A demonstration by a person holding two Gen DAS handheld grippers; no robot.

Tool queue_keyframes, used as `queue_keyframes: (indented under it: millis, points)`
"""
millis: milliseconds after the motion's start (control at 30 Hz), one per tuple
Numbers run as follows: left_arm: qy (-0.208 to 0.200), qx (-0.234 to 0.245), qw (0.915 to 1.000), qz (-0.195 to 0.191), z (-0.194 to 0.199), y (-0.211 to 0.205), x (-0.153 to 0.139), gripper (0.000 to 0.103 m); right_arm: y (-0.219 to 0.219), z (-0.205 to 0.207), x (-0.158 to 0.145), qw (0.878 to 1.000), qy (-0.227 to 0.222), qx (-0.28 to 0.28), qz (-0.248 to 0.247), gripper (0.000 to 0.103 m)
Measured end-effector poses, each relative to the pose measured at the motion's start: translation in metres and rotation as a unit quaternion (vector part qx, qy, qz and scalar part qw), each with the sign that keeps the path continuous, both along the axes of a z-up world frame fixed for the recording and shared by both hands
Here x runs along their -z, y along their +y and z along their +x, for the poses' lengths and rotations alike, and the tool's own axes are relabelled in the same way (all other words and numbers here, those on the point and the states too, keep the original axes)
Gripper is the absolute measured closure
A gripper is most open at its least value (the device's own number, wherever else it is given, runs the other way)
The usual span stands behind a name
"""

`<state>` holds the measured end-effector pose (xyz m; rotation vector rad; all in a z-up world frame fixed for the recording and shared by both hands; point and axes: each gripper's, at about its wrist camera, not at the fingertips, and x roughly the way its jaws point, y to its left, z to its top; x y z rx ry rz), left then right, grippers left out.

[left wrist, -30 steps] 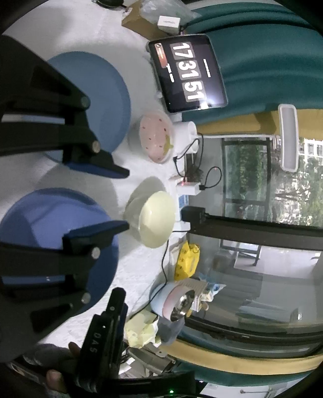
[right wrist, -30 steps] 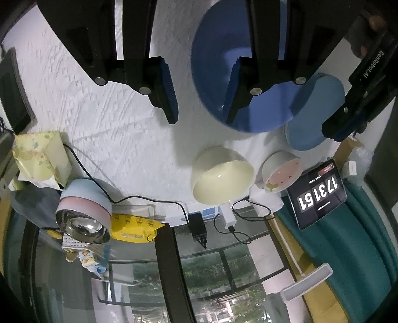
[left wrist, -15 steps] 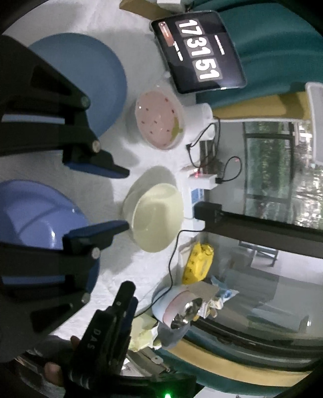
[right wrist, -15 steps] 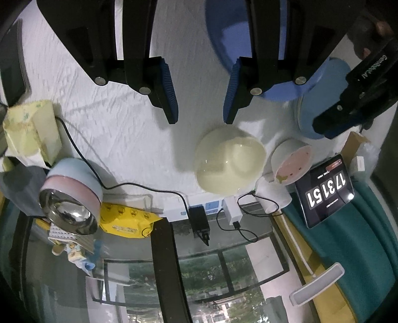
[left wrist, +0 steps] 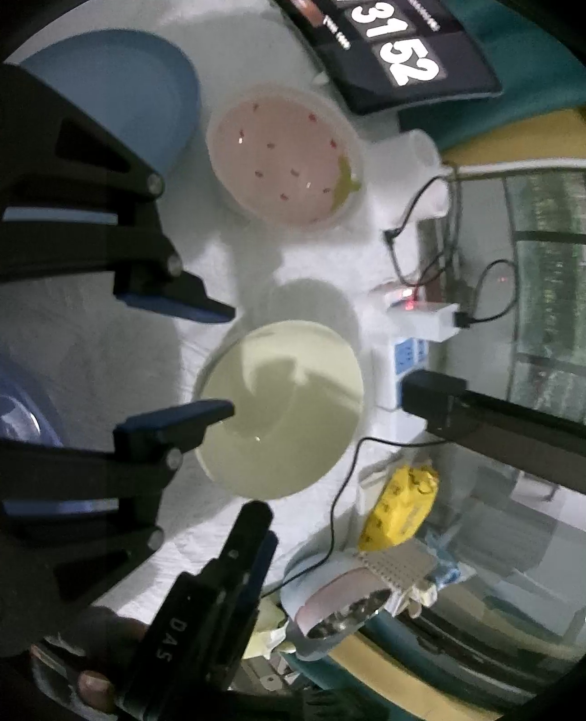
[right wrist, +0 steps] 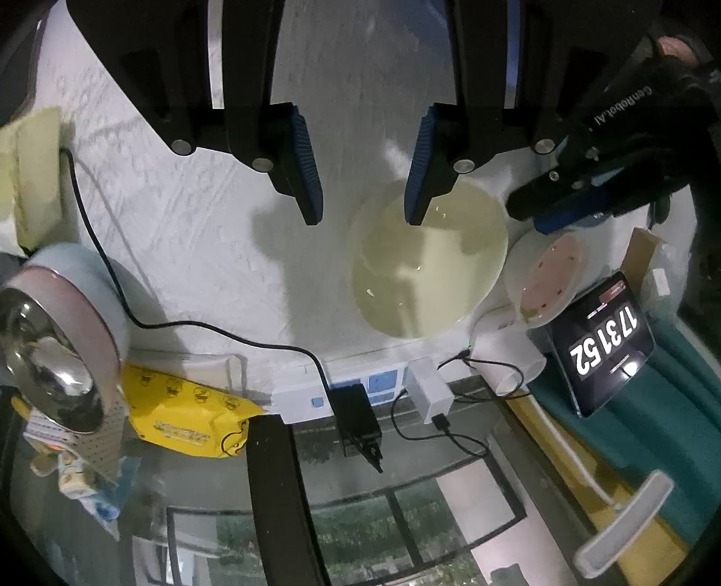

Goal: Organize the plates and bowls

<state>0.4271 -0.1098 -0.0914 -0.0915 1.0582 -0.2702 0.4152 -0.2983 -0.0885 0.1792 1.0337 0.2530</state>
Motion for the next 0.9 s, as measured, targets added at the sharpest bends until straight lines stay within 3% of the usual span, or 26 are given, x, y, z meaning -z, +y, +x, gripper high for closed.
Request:
queue_keyframes:
  millis: [300, 400, 500, 633, 900]
  points:
    - [0.049, -0.004, 0.9988, 0.003, 0.030, -0.006, 0.017, 0.066, -0.009, 0.036, 0.031, 0.998, 0.050, 0.000, 0.040, 0.064]
    - [0.084, -0.004, 0.9965, -0.006, 0.040, -0.006, 0.027, 0.066, -0.009, 0.040, 0.042, 0.997, 0.062, 0.001, 0.047, 0.064]
    - [0.111, -0.009, 0.9935, -0.020, 0.048, -0.004, 0.036, 0.066, -0.007, 0.042, 0.049, 0.997, 0.061, -0.002, 0.049, 0.070]
    - [0.119, -0.012, 0.9927, -0.014, 0.053, -0.004, 0.040, 0.066, 0.000, 0.044, 0.050, 0.997, 0.057, -0.016, 0.049, 0.079]
    - [0.112, 0.002, 0.9937, -0.004, 0.050, -0.013, 0.038, 0.068, -0.003, 0.044, 0.052, 0.998, 0.044, -0.017, 0.051, 0.080]
